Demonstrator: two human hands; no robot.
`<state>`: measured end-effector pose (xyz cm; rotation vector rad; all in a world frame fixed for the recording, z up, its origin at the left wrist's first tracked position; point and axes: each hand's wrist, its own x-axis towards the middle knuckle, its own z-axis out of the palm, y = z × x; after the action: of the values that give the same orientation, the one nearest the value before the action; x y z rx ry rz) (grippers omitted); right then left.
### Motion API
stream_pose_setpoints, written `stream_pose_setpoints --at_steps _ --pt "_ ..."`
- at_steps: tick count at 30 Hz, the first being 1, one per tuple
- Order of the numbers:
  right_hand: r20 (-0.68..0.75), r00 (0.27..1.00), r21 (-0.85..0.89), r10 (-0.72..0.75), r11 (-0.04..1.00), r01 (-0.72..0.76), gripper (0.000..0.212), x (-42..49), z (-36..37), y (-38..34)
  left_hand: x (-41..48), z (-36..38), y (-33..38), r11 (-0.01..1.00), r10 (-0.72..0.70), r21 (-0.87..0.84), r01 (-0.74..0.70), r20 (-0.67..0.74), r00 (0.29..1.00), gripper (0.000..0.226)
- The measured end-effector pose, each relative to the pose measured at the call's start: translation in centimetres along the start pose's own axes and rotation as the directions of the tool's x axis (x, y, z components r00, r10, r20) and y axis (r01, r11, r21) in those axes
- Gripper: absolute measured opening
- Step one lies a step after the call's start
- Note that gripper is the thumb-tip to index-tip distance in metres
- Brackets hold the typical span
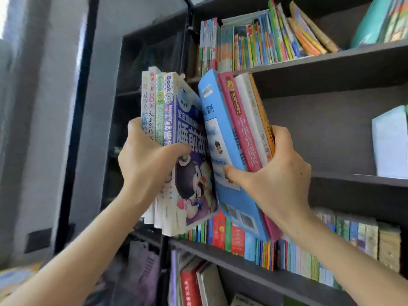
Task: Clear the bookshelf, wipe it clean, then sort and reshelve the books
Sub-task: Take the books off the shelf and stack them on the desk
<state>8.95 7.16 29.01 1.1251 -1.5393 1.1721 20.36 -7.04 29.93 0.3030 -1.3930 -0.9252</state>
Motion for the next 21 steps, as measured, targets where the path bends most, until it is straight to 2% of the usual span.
stream_pose_setpoints --at_steps 6,9,13,15,17,21 --pt "0.216 0.976 0.186 0.023 0.980 -0.064 0.068 -5.1 -0.5 -6.2 -4.8 -9.7 0.6 0.977 -0.215 -0.003 0.215 -0.081 0.973 0.058" --pt "0.364 0.931 0.326 0.005 0.936 -0.132 0.068 -8.4 1.3 -9.9 -7.1 -16.1 0.5 0.948 -0.299 0.055 0.313 -0.179 0.937 0.059" --pt "0.506 0.861 0.453 -0.047 0.864 -0.219 0.070 -12.8 4.7 -14.6 -10.3 -24.3 0.0 0.906 -0.341 0.137 0.401 -0.328 0.881 0.065" --pt "0.566 0.820 0.501 -0.083 0.825 -0.262 0.068 -14.7 6.9 -17.0 -11.4 -28.5 -0.8 0.864 -0.378 0.166 0.476 -0.410 0.830 0.074" --pt "0.630 0.767 0.529 -0.121 0.789 -0.310 0.069 -16.8 9.4 -19.5 -12.4 -32.6 -1.8 0.789 -0.476 0.156 0.594 -0.457 0.751 0.090" --pt "0.744 0.634 0.529 -0.211 0.766 -0.365 0.066 -21.3 15.2 -24.2 -14.3 -40.2 -4.8 0.725 -0.438 0.199 0.659 -0.605 0.665 0.083"
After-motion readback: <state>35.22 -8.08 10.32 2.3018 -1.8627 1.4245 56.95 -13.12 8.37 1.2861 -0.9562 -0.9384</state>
